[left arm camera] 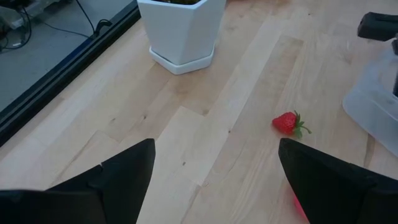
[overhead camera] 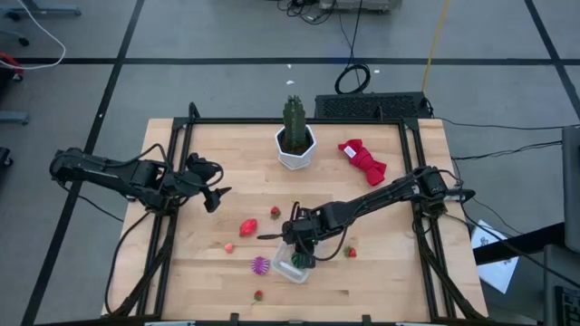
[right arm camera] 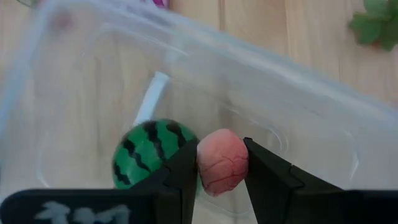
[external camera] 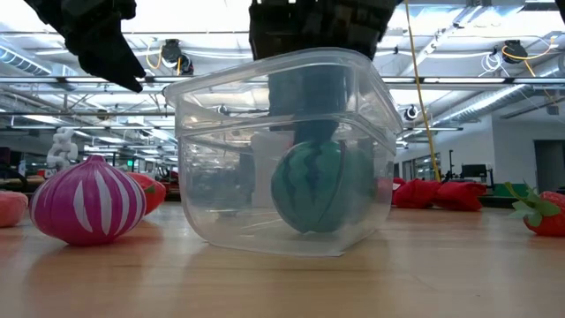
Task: Pick and placing Produce into tupperware
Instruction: Put the right pink peach into the transparent bin
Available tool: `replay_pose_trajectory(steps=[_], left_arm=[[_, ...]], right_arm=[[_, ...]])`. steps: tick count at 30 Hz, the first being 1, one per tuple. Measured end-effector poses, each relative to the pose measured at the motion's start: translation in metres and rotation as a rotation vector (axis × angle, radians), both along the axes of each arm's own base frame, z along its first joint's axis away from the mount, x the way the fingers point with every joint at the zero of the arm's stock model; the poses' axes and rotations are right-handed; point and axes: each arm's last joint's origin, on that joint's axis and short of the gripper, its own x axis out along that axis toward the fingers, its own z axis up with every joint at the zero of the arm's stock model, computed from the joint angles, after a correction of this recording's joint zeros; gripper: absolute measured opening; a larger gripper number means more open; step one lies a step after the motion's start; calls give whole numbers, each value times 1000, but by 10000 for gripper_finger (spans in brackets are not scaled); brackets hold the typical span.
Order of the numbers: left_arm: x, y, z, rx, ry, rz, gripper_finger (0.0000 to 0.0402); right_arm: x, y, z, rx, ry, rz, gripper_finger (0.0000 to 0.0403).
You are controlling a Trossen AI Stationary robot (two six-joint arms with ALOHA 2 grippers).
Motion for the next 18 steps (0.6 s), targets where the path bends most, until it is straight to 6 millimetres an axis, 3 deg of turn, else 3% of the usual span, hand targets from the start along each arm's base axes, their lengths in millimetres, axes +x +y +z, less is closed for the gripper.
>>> replay_pose_trajectory(steps=[7,18], left_arm=[[0,0,0,0,0,0,349],[0,0,0,1,1,-1,349]], right_arm=[[0,2,1,-2,-3,11,107],[-3,1,-17,0,-7,8,107]])
